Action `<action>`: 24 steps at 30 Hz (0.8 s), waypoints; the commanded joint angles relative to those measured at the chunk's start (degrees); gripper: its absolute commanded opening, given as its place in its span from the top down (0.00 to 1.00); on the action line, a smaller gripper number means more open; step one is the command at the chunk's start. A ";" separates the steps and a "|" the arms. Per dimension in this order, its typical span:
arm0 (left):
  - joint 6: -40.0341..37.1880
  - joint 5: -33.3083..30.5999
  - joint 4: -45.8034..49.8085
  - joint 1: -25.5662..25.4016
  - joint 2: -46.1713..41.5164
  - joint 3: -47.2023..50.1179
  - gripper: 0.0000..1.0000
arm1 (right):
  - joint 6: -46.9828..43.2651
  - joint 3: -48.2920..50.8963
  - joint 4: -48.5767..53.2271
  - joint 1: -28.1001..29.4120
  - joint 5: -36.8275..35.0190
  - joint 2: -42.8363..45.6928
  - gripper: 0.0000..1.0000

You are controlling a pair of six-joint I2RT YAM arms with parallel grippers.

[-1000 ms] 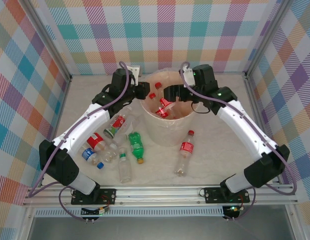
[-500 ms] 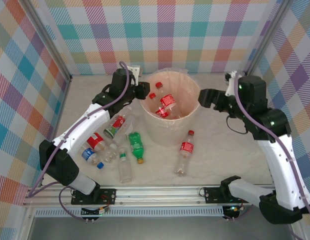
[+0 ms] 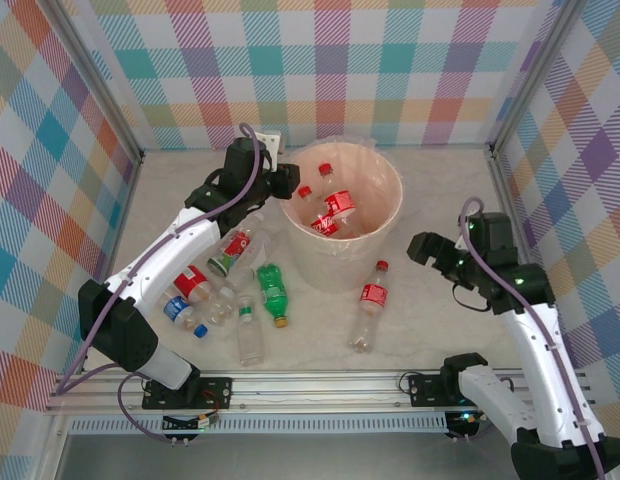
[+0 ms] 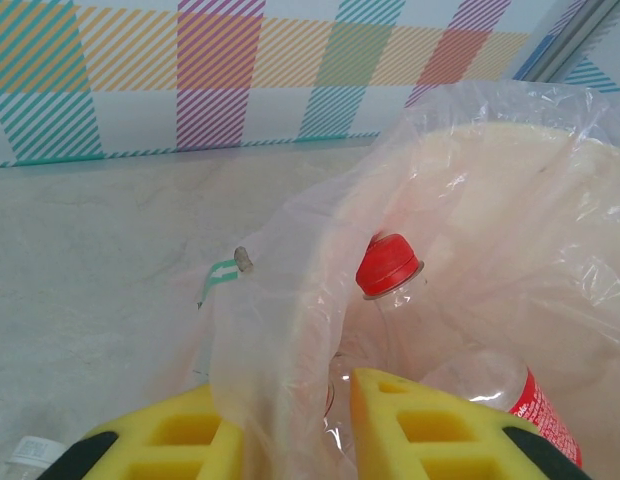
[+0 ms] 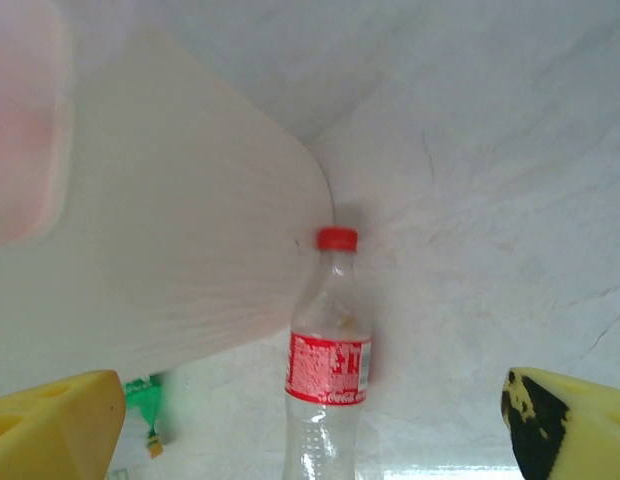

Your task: Put the plastic bottles in the bin

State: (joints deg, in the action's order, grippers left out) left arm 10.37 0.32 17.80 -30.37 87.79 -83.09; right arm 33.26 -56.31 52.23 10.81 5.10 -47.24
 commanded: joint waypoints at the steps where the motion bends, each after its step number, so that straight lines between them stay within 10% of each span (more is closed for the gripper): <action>1: -2.53 -0.02 11.49 -1.80 3.40 3.30 0.72 | 7.98 9.21 -11.19 -0.24 7.34 1.85 0.05; 11: -2.68 -0.05 11.59 -1.80 3.18 3.07 0.73 | 17.61 23.42 -25.05 10.98 3.41 -2.28 0.09; 24: -2.86 -1.28 11.81 -1.80 3.53 3.06 0.74 | 18.22 29.50 -36.76 11.71 5.18 -9.80 0.15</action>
State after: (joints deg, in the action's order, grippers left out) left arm 9.54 -1.02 17.87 -30.72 87.64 -83.09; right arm 50.63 -27.79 20.38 22.22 8.69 -56.05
